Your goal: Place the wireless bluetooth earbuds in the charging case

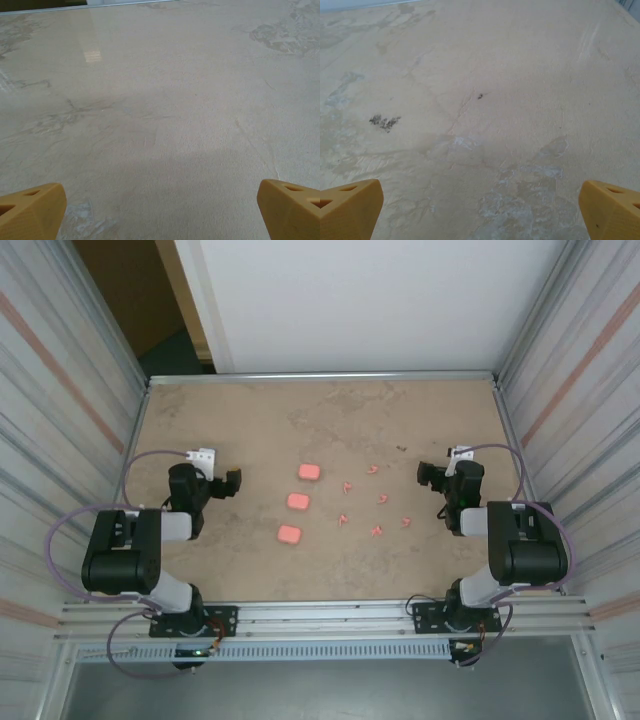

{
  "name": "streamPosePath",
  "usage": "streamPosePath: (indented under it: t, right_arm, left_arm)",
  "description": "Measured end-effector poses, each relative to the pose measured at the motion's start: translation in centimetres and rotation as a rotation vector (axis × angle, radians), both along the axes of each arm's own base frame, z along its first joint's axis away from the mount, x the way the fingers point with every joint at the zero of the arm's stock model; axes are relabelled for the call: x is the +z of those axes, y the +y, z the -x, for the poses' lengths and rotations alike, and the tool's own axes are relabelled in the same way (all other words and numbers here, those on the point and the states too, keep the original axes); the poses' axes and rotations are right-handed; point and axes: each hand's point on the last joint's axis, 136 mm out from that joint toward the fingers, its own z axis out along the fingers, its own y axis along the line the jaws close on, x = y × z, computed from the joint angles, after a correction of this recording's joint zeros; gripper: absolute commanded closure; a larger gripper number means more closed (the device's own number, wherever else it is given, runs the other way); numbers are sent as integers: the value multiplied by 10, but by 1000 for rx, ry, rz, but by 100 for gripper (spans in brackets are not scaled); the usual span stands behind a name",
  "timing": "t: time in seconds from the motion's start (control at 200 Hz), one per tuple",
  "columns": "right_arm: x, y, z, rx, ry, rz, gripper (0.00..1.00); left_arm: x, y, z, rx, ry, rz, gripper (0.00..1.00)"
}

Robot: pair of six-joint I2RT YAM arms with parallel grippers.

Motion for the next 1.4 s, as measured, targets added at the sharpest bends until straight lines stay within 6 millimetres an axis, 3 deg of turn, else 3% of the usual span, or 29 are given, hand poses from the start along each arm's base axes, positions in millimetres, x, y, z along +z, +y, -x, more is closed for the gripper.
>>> streamPosePath:
  t: [1.047,1.173,1.293,1.398]
  right_arm:
    - [2,0,-1,1,28,-1,0]
    - [39,5,-13,30,3,-11,0]
    - [90,16,-23,86,-56,-29,0]
    - [116,35,-27,177,-52,-34,0]
  left_arm:
    - [4,0,0,2,-8,3,1]
    - [25,6,4,41,-23,8,1]
    - [67,12,-4,89,-71,45,1]
    - [99,14,-9,119,-100,116,1]
